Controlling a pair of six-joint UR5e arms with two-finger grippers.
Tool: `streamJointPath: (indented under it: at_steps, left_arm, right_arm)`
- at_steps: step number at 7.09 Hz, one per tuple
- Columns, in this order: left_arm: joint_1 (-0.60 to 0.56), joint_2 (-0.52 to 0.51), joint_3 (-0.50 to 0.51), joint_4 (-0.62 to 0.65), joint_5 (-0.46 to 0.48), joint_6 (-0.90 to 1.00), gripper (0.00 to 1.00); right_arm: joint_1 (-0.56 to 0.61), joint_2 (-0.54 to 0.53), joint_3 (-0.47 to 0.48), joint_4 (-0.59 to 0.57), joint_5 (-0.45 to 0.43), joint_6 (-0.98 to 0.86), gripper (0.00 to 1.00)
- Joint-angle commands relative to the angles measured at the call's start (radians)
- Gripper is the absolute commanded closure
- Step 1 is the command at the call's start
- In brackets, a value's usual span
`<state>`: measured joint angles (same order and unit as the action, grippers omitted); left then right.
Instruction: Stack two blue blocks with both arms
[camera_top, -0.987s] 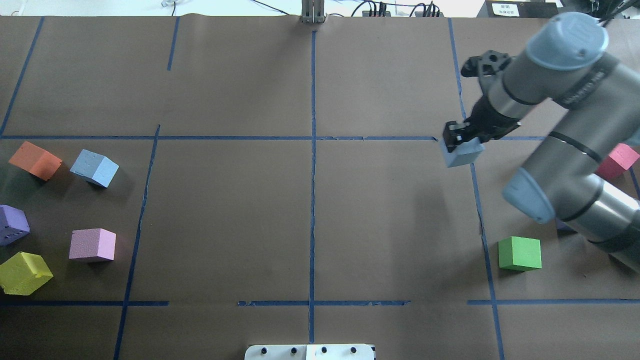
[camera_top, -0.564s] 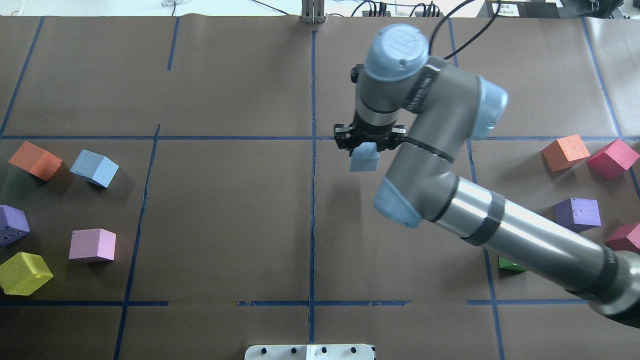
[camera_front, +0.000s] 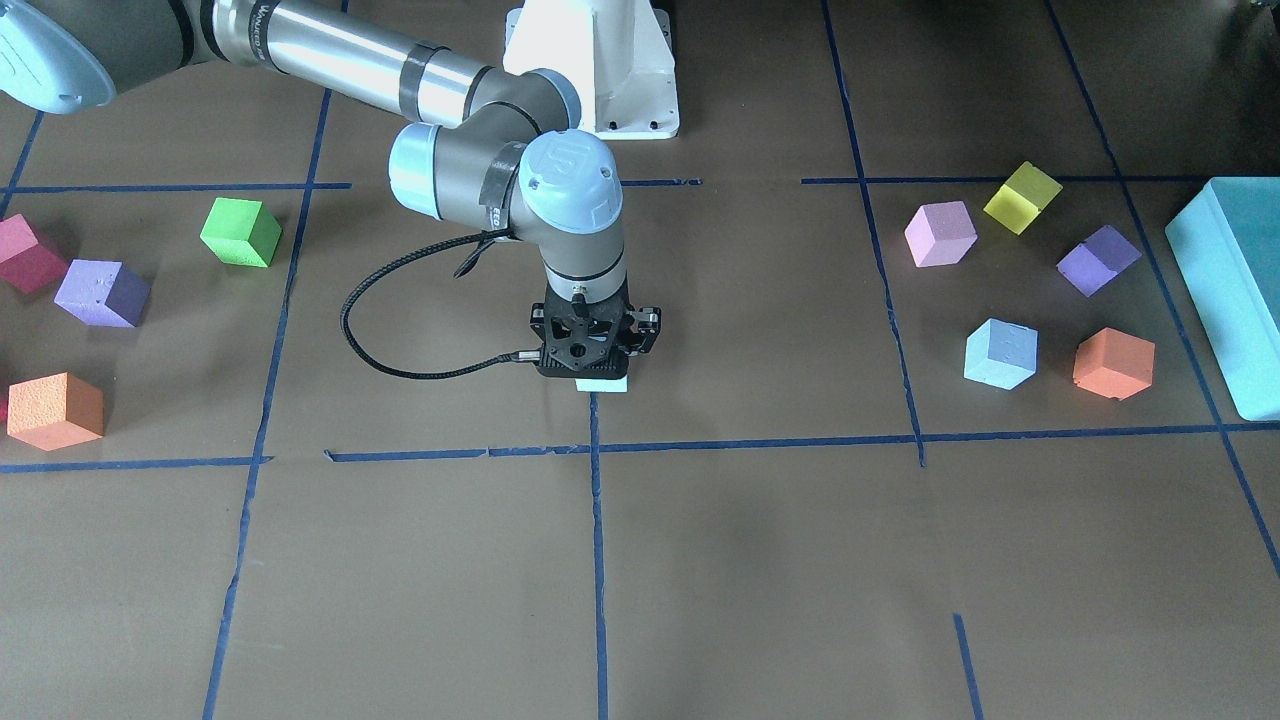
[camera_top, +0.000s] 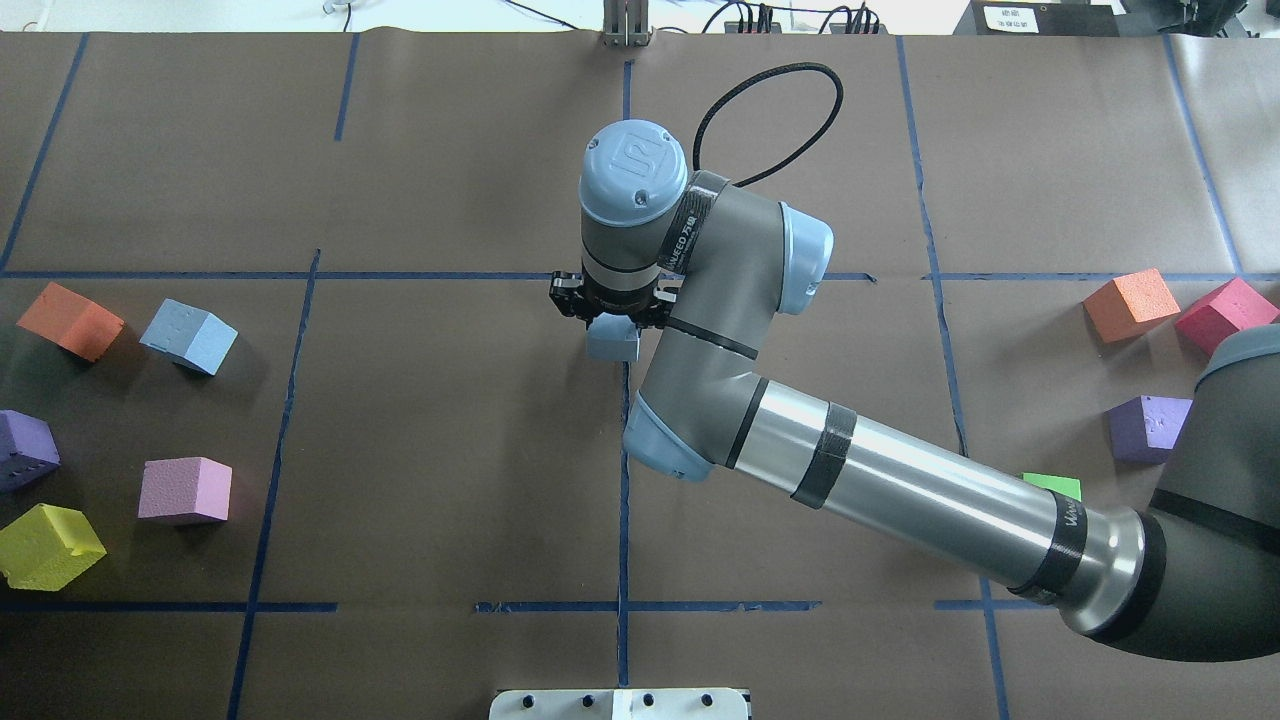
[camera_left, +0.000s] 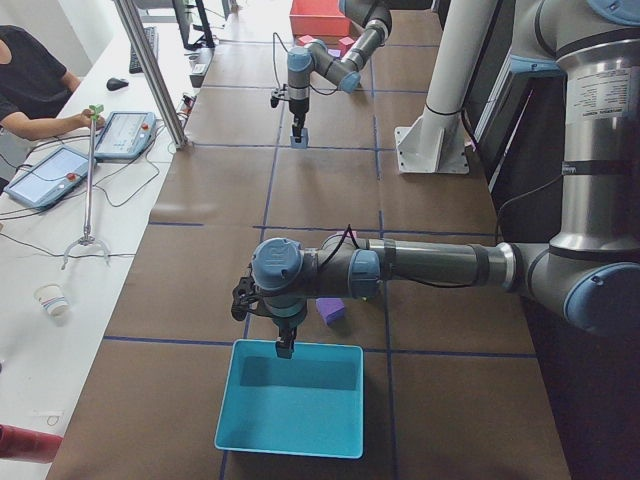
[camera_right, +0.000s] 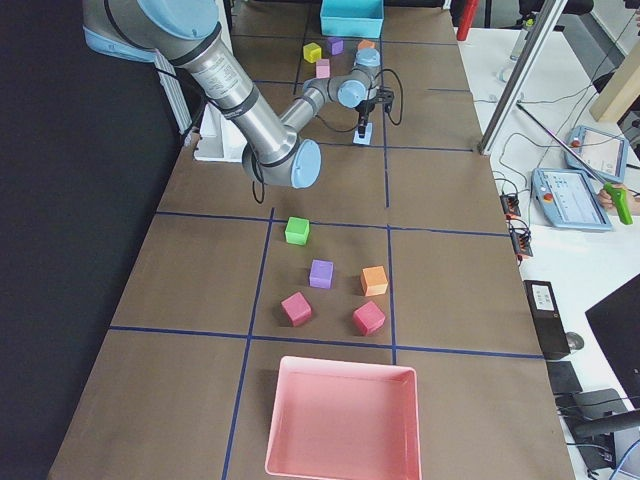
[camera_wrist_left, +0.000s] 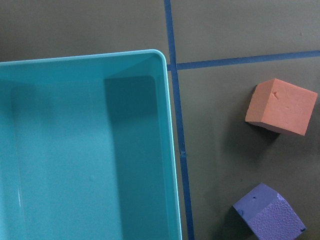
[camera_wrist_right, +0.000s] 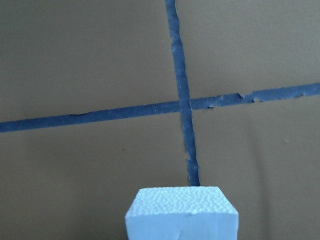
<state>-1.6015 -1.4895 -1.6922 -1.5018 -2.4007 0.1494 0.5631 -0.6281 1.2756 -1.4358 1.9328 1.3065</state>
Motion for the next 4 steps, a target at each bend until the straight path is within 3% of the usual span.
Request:
streamJointPath:
  at_steps: [1,2,4]
  left_arm:
    - [0.0,0.0,-0.001,0.0,0.0,0.001,0.0]
    - [0.0,0.0,-0.001,0.0,0.0,0.001,0.0]
    - [0.0,0.0,-0.001,0.0,0.0,0.001,0.0]
  right_arm:
    - [-0.012,0.007,-0.009,0.005,-0.012,0.005,0.75]
    - [-0.012,0.005,-0.009,0.003,-0.015,-0.003,0.68]
    - [-0.012,-0.008,-0.009,-0.002,-0.028,-0.01,0.68]
